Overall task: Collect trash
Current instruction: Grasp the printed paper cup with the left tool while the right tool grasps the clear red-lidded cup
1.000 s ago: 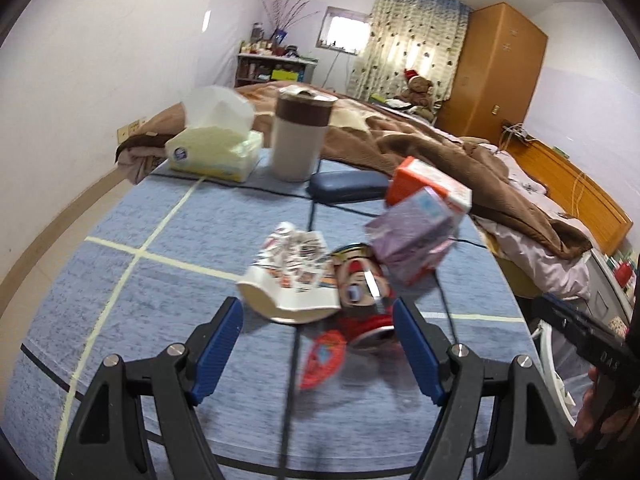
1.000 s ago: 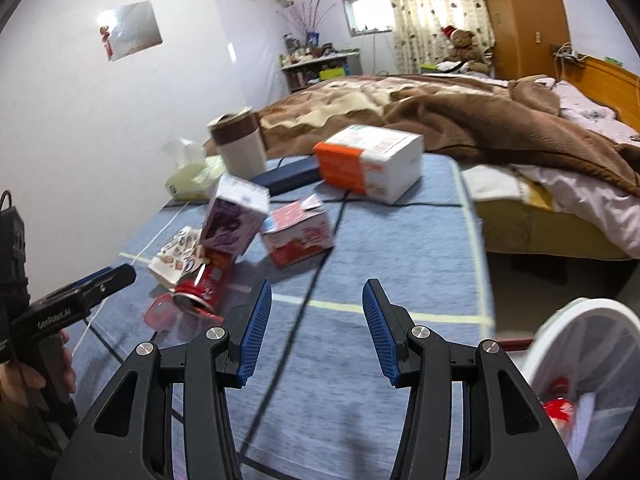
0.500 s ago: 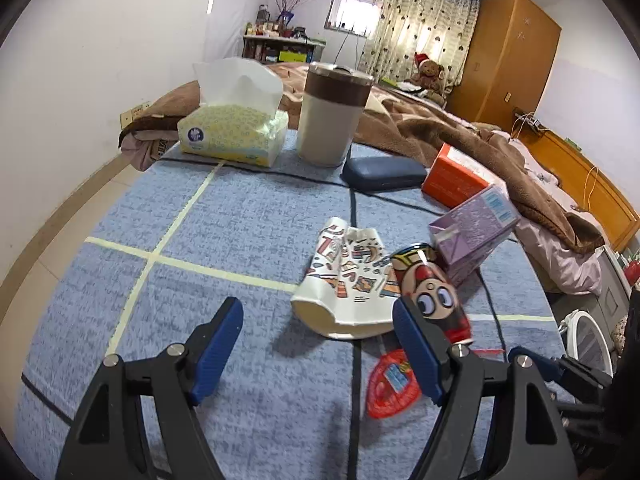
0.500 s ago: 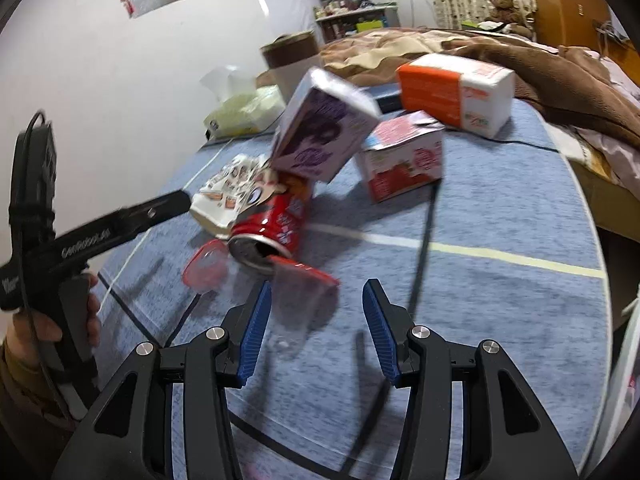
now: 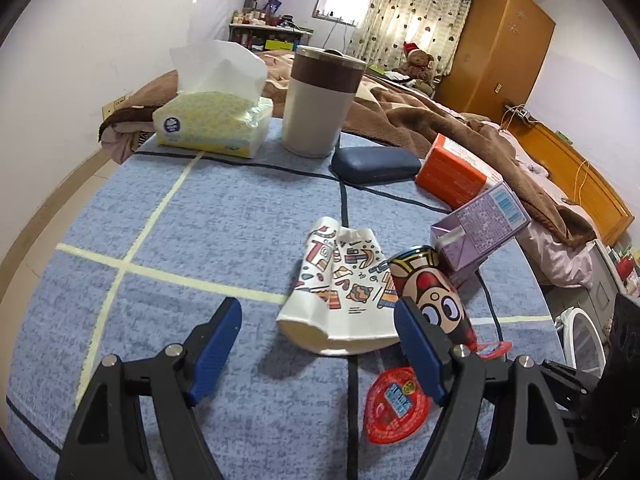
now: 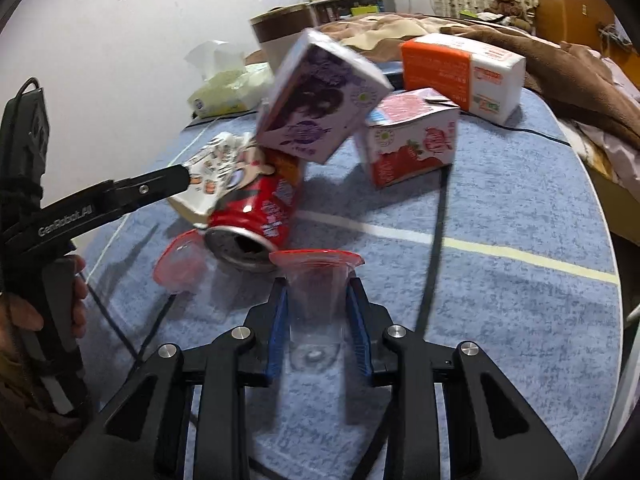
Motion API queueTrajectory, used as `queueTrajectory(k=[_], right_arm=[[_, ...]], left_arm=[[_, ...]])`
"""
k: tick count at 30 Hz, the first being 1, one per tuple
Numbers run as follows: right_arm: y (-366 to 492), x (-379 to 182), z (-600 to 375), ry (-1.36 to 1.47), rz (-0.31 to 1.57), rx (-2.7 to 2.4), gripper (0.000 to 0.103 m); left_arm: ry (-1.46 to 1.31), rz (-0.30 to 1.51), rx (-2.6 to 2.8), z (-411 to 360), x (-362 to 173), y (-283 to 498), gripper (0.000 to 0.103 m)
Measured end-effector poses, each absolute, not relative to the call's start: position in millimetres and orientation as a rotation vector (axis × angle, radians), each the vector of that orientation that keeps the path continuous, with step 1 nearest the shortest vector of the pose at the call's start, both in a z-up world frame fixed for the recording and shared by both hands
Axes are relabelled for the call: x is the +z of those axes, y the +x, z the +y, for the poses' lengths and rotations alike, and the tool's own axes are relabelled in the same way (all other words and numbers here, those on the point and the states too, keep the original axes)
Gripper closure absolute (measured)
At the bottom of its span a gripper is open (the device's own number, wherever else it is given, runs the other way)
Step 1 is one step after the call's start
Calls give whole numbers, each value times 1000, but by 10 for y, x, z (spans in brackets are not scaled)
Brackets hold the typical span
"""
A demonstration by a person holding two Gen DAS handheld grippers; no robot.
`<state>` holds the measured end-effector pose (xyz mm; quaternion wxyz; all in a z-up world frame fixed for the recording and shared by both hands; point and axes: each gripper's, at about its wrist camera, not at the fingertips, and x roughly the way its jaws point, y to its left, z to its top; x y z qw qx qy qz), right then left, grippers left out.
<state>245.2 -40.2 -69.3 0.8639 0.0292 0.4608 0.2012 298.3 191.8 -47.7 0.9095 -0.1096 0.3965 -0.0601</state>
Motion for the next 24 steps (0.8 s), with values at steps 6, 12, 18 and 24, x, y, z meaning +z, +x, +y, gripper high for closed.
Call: queueTrajectory(k=[6, 12, 18, 24], right_arm=[[2488, -694, -572, 89, 952, 383, 73], [2469, -693, -728, 120, 943, 350, 73], [2560, -736, -769, 137, 941, 334, 73], [2536, -735, -818, 136, 935, 340, 73]], left_arm=[[-194, 854, -143, 1786, -548, 3112, 22], [-80, 860, -116, 1584, -585, 3190, 21], [-33, 896, -100, 1501, -672, 3294, 21], [44, 905, -30, 1472, -720, 3353, 21]])
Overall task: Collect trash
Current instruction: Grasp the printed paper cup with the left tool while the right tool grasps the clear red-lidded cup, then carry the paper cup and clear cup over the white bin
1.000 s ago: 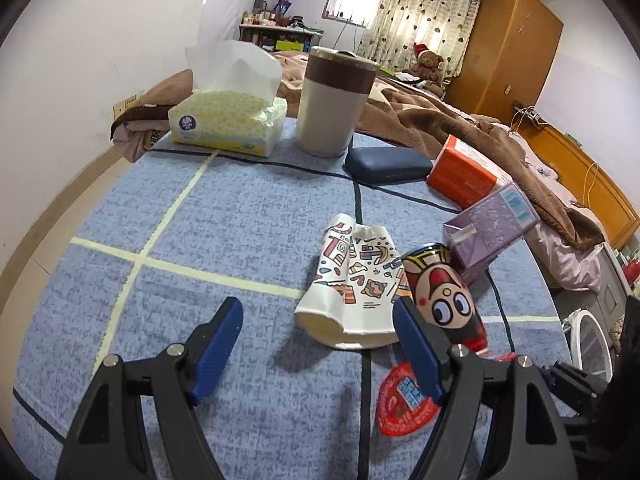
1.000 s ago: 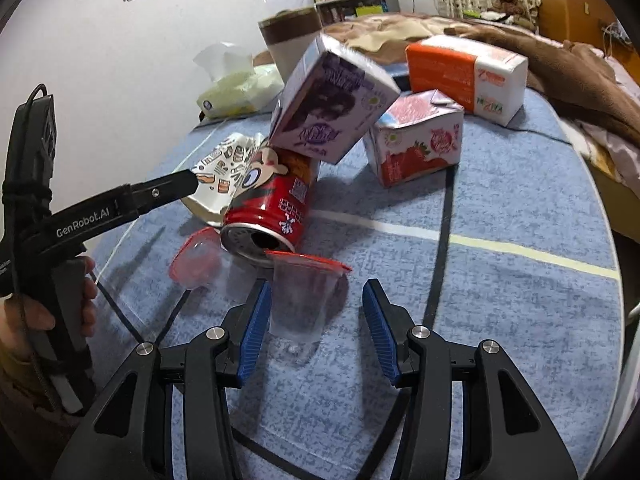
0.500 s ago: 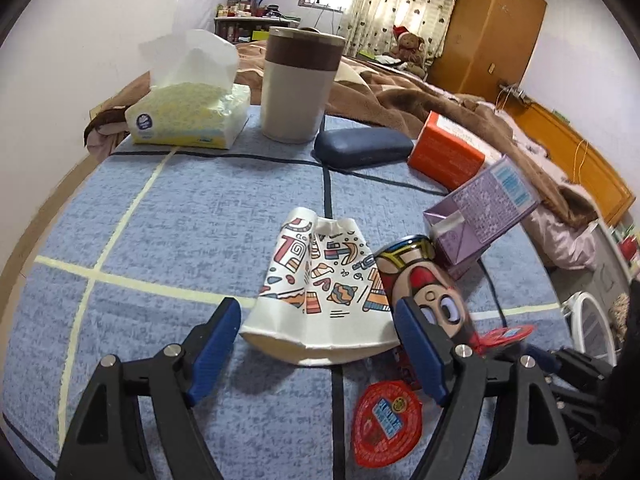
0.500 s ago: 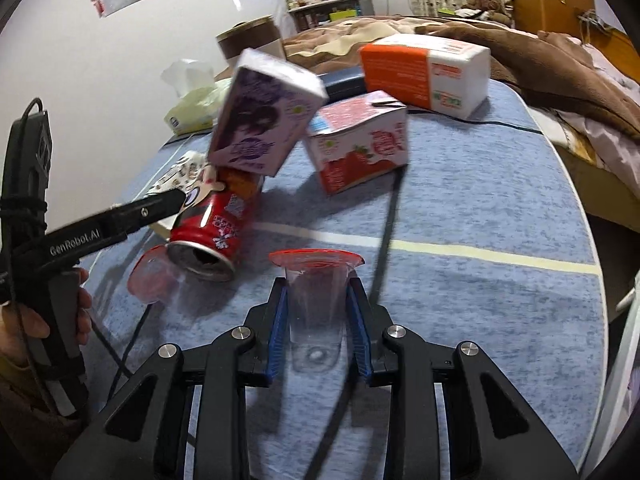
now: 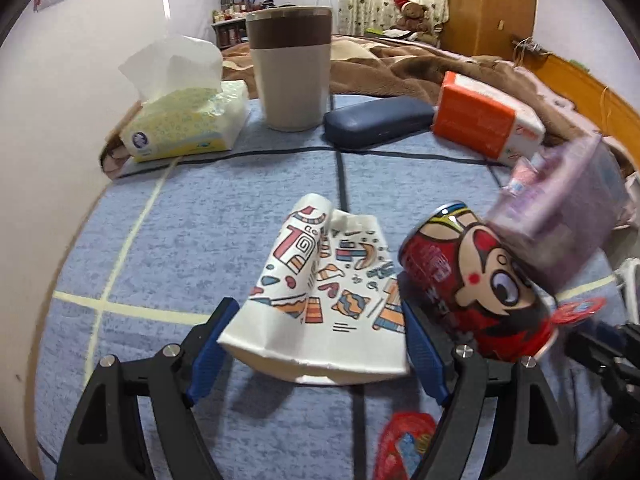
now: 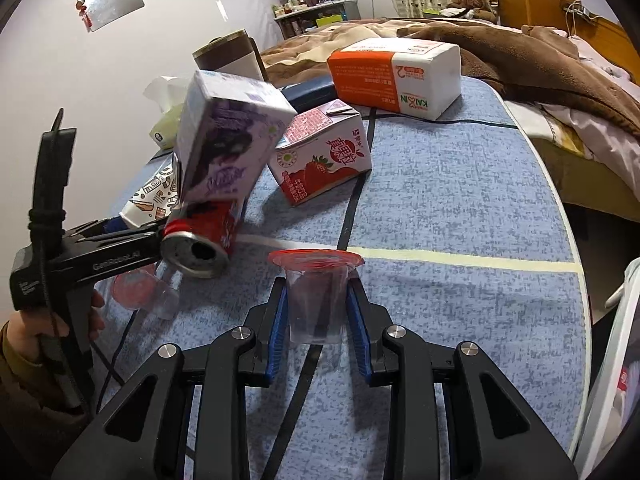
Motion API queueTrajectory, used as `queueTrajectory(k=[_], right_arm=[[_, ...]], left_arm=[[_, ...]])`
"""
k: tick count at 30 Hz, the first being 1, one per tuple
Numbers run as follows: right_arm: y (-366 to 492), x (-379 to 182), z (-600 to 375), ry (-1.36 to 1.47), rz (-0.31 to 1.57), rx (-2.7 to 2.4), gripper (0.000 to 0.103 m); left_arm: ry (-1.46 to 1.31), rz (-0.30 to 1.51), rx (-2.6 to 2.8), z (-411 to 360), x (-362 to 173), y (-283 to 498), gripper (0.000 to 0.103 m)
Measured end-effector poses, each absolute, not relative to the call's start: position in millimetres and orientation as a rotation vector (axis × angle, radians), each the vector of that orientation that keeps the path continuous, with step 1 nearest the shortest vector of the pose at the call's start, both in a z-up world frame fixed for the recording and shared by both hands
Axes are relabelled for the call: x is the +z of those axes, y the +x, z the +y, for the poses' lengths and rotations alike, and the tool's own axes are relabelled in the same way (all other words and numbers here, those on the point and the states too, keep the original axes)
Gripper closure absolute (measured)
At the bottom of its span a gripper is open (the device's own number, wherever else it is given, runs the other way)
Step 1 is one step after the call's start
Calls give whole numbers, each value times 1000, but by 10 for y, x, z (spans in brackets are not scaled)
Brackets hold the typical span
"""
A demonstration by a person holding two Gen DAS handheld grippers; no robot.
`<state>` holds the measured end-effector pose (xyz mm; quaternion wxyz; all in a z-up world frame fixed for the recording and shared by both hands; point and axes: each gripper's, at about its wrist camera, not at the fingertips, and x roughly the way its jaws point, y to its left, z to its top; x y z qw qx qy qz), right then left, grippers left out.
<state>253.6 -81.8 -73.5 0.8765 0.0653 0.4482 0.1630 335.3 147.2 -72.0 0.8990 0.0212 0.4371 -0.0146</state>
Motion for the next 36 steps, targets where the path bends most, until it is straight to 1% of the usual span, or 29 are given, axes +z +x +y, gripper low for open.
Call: queueTrajectory(k=[6, 8, 9, 17, 26, 36], right_arm=[[2511, -734, -838, 138, 935, 341, 73], [2511, -729, -846, 139, 935, 342, 73], [2511, -724, -848, 137, 934, 342, 73], [2499, -715, -867, 140, 928, 338, 73], [2402, -626, -890, 144, 899, 340, 73], [2177, -409, -1016, 156, 846, 323, 73]], left_arm=[[106, 916, 23, 1451, -763, 3412, 21], [147, 890, 30, 1420, -742, 3389, 22], [161, 885, 31, 1409, -738, 3381, 24], [30, 884, -43, 1523, -686, 3344, 32], [-18, 847, -43, 1550, -543, 3105, 33], [-44, 787, -87, 1431, -249, 2628, 32]])
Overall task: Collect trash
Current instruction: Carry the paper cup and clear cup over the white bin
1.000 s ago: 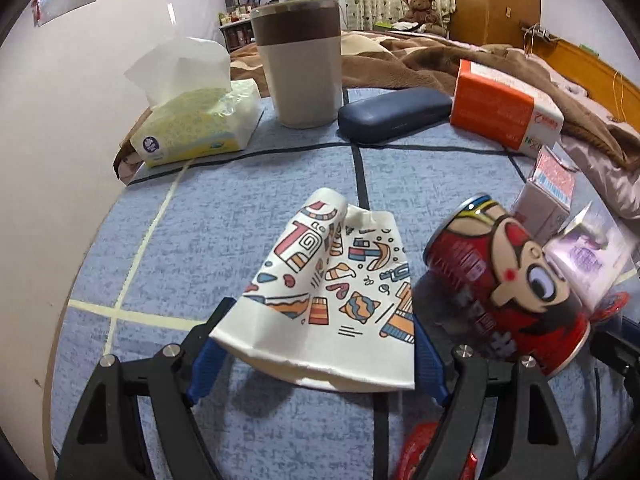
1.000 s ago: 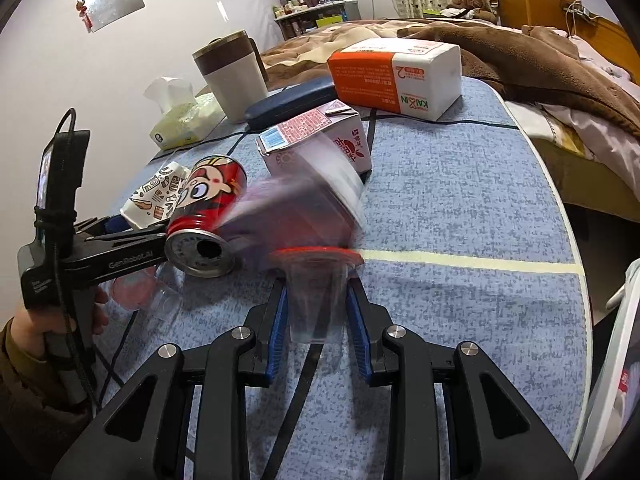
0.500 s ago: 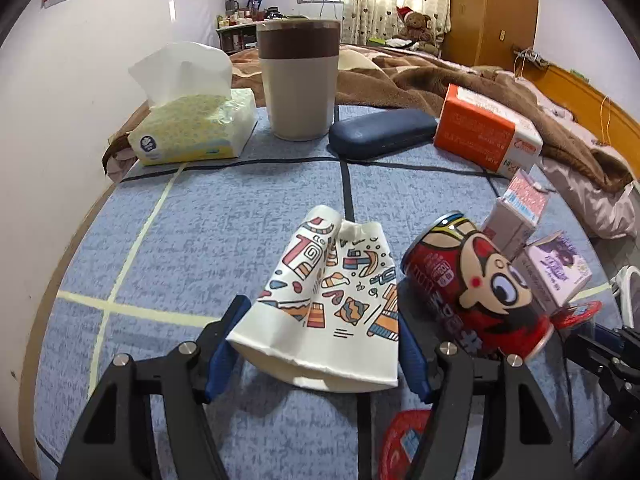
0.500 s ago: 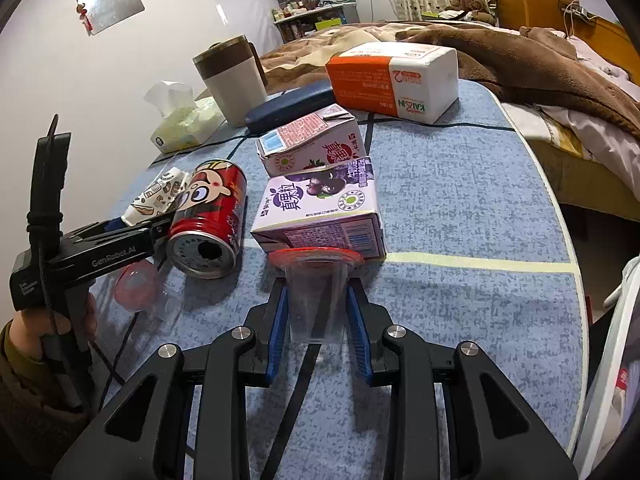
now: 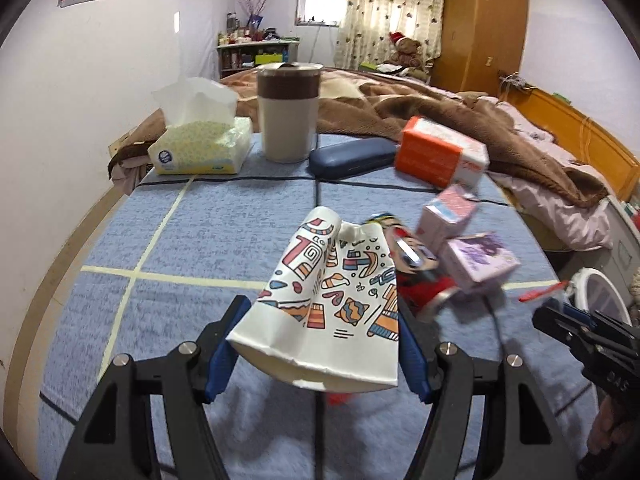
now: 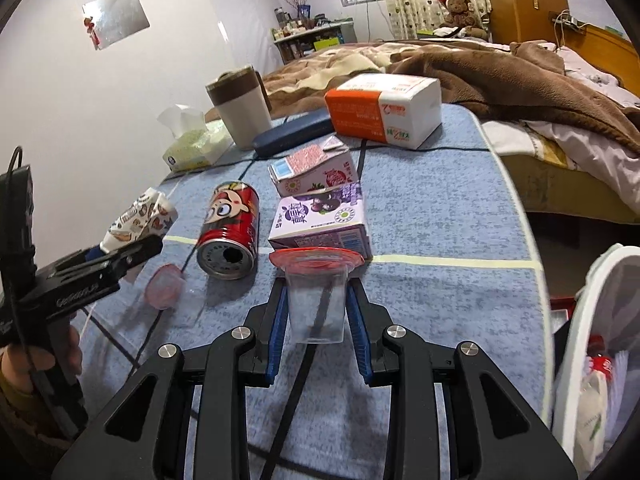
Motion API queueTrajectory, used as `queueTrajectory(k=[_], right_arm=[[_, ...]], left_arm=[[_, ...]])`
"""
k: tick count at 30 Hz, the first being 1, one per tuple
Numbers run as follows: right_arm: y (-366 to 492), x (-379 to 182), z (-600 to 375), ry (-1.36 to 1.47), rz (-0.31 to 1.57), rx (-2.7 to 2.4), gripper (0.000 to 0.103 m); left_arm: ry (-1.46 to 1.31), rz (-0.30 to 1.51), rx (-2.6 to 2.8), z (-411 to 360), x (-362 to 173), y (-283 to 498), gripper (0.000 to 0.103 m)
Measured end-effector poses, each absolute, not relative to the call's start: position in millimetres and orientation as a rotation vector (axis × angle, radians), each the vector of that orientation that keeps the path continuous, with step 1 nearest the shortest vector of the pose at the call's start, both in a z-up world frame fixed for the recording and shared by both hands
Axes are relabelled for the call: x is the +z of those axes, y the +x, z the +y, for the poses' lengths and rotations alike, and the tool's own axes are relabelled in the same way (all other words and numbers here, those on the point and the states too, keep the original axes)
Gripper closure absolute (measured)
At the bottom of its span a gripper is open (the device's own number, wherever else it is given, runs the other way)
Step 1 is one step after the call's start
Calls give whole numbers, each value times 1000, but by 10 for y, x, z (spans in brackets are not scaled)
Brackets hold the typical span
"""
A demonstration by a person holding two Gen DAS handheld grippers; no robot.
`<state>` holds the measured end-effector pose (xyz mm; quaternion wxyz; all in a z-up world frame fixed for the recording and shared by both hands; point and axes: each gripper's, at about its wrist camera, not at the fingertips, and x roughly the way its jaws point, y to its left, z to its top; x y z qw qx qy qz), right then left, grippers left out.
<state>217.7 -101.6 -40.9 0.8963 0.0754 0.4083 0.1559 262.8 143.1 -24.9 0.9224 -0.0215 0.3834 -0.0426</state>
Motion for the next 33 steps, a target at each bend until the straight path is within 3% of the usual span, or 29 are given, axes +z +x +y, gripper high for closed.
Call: queueTrajectory(k=[19, 33], right_arm=[[1630, -9, -1678, 196, 725, 229, 73], [1297, 71, -2555, 235, 687, 50, 73]], left_arm=[[-20, 682, -235, 697, 226, 1978, 32], [30, 627, -422, -253, 408, 1716, 32]])
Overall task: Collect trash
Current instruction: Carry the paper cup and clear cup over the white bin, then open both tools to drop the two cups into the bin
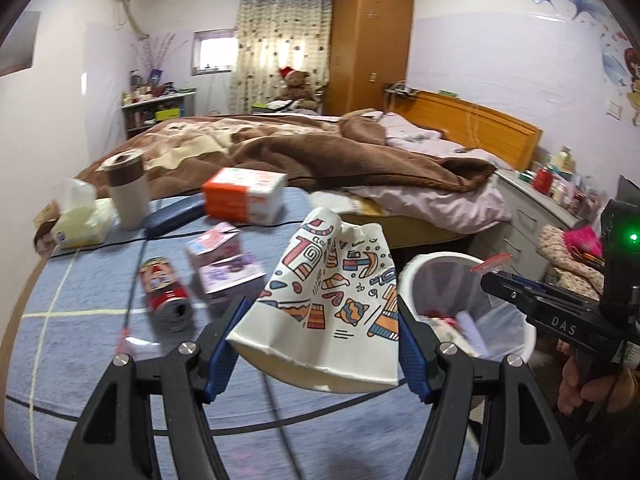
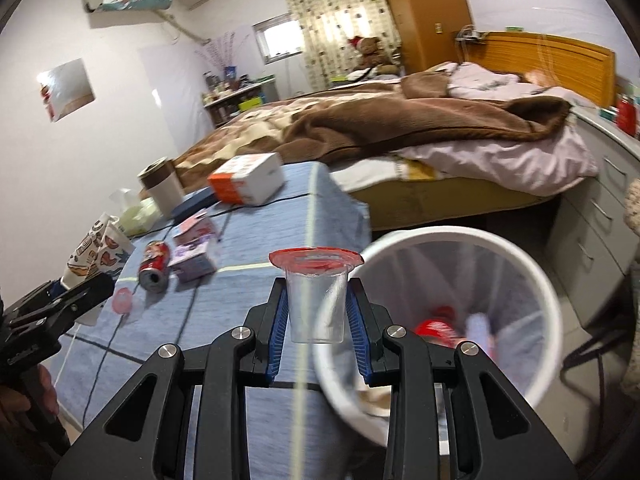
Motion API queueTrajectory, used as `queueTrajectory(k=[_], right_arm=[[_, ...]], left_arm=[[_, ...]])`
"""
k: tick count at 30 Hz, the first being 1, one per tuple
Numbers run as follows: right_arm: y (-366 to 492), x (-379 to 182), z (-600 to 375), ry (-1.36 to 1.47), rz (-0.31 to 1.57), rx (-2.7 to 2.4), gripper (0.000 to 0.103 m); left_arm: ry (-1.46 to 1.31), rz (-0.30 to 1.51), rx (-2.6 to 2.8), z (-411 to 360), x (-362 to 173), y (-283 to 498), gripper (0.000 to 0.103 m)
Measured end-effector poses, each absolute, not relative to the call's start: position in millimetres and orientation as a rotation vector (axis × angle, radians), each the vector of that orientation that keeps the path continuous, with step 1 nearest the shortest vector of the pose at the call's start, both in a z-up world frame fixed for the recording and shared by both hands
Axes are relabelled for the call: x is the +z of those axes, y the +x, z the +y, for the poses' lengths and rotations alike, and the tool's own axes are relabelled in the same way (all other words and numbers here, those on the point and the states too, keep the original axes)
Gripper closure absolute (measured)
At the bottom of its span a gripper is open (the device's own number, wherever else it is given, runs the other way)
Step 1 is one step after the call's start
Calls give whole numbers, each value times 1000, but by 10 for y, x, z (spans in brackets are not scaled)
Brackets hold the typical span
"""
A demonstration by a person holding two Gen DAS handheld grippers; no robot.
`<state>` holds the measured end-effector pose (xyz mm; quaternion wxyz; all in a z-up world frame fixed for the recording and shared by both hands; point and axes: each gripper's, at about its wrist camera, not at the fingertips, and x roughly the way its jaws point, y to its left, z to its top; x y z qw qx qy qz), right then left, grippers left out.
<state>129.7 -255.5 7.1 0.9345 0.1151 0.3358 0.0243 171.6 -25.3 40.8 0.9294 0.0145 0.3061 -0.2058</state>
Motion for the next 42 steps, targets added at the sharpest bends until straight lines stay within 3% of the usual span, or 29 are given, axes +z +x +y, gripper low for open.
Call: queueTrajectory(k=[21, 38, 40, 42], right_arm=[[1324, -238, -3523, 230, 798, -109, 73], [1487, -427, -3767, 213, 869, -111, 72], [1487, -431, -3749, 209, 869, -99, 68], [1482, -429, -3735, 207, 865, -94, 41]], left_arm=[[79, 745, -665, -1637, 9, 1700, 32], [73, 820, -694, -2026, -218, 1813, 25], [72, 821, -691, -2024, -216, 1812, 24], [67, 819, -689, -2023, -206, 1810, 22]])
